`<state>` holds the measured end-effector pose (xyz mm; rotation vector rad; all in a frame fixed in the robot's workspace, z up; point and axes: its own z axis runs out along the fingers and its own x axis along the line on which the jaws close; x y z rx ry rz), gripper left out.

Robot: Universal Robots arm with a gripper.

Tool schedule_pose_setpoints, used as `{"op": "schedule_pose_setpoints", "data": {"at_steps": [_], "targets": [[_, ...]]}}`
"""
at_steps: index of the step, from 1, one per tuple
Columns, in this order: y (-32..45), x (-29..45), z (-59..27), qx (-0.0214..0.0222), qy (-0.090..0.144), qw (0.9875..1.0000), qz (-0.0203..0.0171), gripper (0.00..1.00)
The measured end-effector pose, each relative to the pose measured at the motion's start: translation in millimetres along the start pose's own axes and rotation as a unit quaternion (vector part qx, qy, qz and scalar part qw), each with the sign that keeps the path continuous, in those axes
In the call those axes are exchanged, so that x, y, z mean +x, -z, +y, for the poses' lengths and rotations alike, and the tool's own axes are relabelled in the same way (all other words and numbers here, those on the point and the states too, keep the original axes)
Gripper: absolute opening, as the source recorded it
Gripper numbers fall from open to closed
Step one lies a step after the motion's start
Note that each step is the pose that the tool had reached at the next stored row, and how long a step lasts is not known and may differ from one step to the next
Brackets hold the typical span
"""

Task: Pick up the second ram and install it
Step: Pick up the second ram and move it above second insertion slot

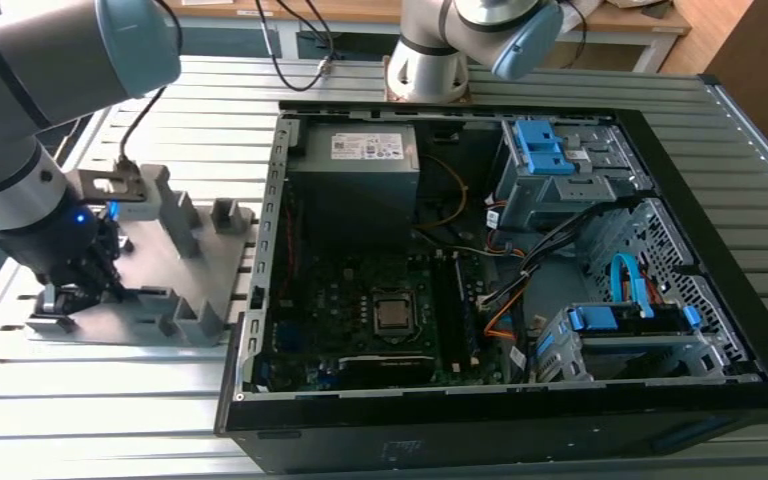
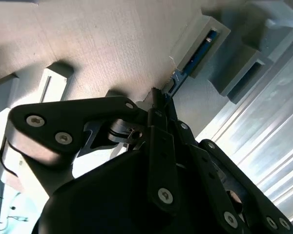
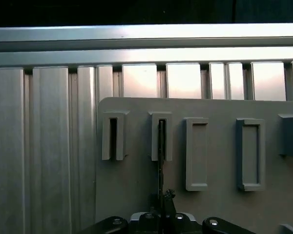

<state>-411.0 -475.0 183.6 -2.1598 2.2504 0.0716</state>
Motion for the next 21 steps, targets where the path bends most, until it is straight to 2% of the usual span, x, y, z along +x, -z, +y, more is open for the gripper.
{"op": "schedule_pose_setpoints", "data": {"at_steps": [4, 16, 21], "targets": [[0.0, 0.0, 0.0, -0.0013, 0.028, 0.9996, 0.0005, 0.14], [0.3, 0.0, -0.1, -0.0014, 0.029, 0.9996, 0.0005, 0.14], [9.7, -0.5, 0.1, -0.0014, 0.029, 0.9996, 0.0004, 0.14]]}}
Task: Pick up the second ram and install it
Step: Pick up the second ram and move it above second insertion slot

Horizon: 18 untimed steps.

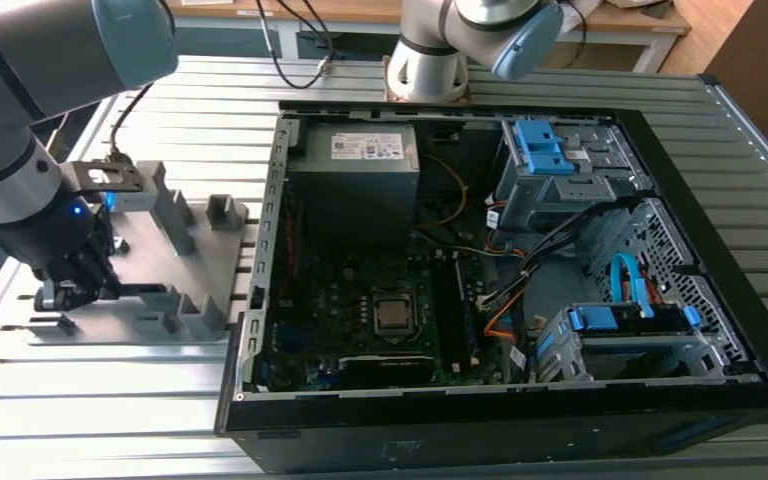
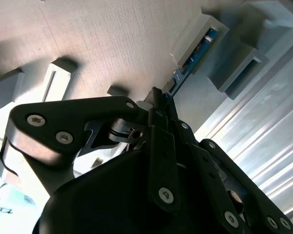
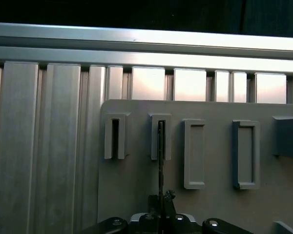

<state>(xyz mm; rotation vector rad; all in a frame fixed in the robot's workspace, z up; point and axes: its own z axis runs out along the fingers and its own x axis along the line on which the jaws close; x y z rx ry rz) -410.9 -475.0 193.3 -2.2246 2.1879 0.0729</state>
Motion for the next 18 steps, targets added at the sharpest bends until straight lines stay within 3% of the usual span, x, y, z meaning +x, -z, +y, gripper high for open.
{"op": "schedule_pose_setpoints", "data": {"at_steps": [18], "targets": [[24.2, -1.2, 0.4, 0.0, 0.0, 1.0, -0.0002, 0.14]]}}
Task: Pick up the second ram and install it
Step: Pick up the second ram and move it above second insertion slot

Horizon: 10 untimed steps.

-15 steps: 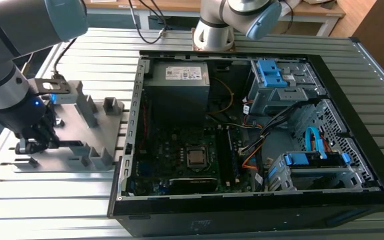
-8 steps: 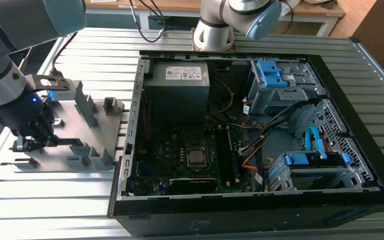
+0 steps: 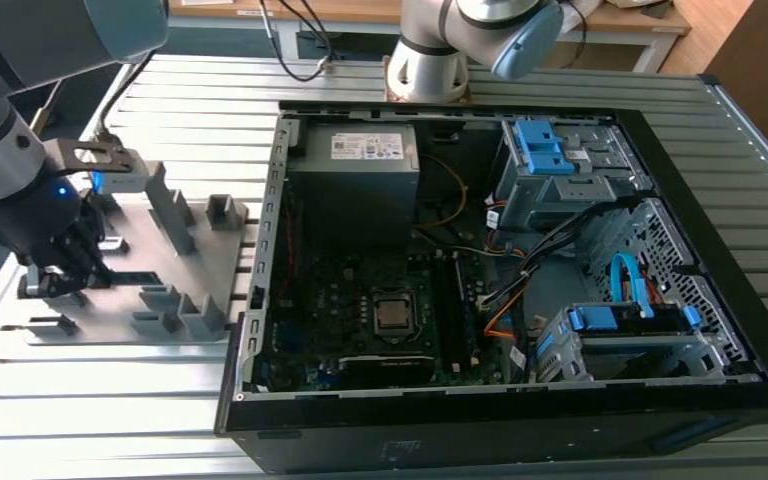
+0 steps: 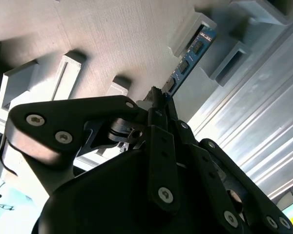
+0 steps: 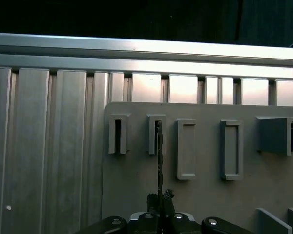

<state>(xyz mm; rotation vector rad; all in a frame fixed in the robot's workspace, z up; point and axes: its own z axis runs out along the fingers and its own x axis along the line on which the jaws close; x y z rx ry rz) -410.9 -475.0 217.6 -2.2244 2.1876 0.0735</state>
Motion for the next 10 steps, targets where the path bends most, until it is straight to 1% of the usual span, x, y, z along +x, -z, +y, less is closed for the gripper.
{"op": "schedule_pose_setpoints", "data": {"at_steps": [10], "targets": [[10.7, -0.5, 0.2, 0.0, 0.0, 1.0, 0.0, 0.14]]}}
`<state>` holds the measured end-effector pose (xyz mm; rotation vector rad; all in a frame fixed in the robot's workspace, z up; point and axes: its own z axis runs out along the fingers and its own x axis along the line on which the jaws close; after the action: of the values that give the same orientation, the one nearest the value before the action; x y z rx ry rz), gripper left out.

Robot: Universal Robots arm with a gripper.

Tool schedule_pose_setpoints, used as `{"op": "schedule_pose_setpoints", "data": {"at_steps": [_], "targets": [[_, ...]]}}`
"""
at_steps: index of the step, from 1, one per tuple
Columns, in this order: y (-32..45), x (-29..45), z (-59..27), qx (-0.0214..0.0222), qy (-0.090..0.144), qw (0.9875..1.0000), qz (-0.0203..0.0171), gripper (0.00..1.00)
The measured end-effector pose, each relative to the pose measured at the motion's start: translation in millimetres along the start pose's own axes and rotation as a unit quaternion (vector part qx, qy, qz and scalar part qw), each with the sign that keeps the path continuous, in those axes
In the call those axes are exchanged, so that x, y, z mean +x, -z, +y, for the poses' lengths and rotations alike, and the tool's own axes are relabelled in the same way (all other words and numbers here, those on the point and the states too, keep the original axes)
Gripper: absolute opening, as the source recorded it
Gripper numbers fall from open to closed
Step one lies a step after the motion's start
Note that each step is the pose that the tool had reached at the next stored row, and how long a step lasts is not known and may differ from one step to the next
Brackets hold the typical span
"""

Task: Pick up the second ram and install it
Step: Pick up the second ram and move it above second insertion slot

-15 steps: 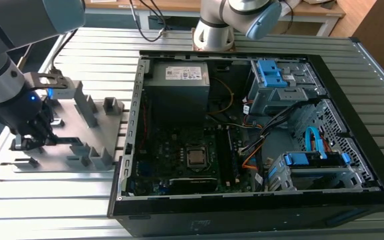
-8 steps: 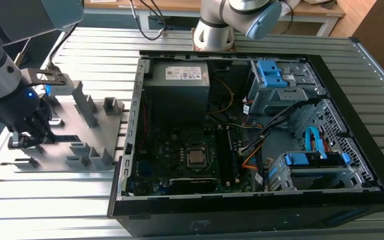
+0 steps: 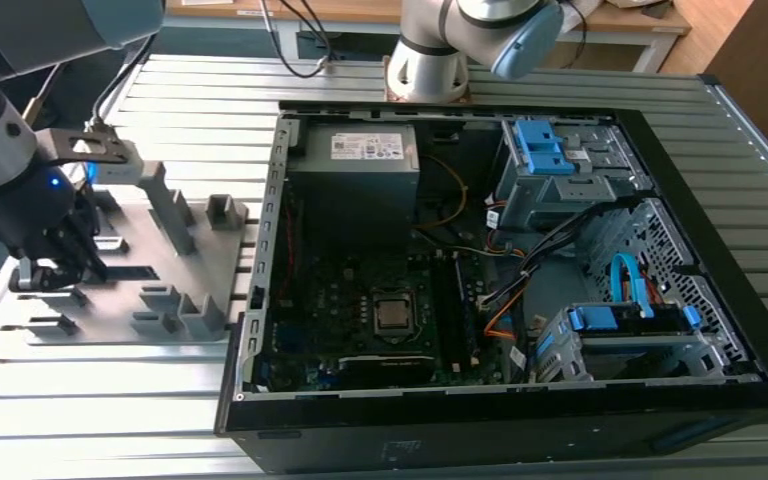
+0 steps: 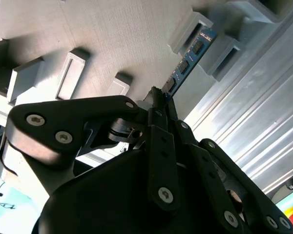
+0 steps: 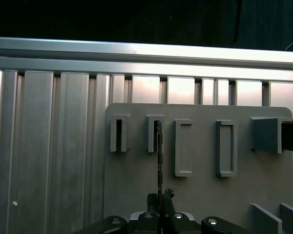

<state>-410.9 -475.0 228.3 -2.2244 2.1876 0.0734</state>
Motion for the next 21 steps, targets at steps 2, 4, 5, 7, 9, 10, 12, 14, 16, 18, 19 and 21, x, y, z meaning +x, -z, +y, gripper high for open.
{"op": "schedule_pose_setpoints", "data": {"at_steps": [2, 4, 5, 7, 9, 10, 12, 14, 16, 18, 19, 21], "targets": [[2.2, -0.1, 0.1, 0.0, 0.0, 1.0, 0.0, 0.14], [4.5, -0.2, 0.1, 0.0001, 0.0, 1.0, 0.0, 0.14], [5.6, -0.3, 0.1, 0.0, 0.0, 1.0, 0.0, 0.14], [8.0, -0.4, 0.1, 0.0, 0.0, 1.0, 0.0, 0.14], [10.3, -0.5, 0.2, 0.0, 0.0, 1.0, 0.0, 0.14], [11.4, -0.5, 0.2, 0.0, 0.0, 1.0, 0.0, 0.14], [13.7, -0.7, 0.3, 0.0, 0.0, 1.0, 0.0, 0.14], [16.2, -0.8, 0.3, 0.0, 0.0, 1.0, 0.0, 0.14], [19.3, -0.9, 0.4, 0.0, 0.0, 1.0, 0.0, 0.14], [22.5, -1.1, 0.4, 0.0, 0.0, 1.0, 0.0, 0.14], [24.0, -1.2, 0.5, 0.0, 0.0, 1.0, 0.0, 0.14], [26.8, -1.3, 0.5, 0.0, 0.0, 1.0, 0.0, 0.14]]}}
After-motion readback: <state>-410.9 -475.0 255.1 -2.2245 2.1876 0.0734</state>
